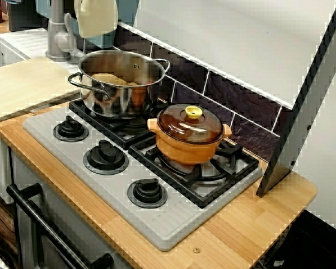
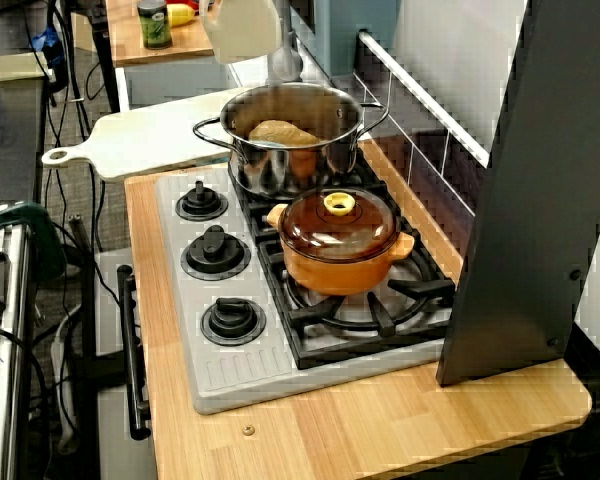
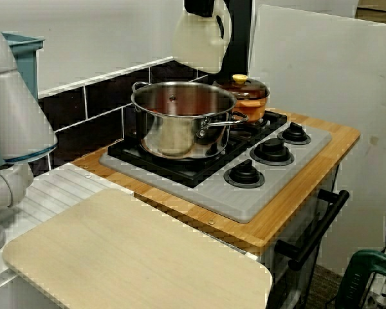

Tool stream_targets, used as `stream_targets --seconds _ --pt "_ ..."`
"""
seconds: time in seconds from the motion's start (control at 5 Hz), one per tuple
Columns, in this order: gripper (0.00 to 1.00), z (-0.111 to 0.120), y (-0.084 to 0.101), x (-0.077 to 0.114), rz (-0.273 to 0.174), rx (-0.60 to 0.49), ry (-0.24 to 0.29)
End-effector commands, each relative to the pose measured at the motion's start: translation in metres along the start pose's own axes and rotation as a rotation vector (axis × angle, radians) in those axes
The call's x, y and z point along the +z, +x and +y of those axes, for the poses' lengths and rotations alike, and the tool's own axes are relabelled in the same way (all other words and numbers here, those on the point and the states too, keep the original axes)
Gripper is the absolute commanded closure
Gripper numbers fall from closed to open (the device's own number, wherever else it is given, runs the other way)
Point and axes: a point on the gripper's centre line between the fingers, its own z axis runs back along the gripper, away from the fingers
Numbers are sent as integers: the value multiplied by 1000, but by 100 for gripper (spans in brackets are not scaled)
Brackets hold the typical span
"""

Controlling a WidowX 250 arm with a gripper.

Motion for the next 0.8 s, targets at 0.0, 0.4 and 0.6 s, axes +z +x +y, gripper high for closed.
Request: stream_targets --seconds 0.0,0.4,0.6 --pt "100 4 5 8 82 75 44" --pt "100 -1 4 0 151 91 202" --pt "100 -1 6 -6 217 95 247"
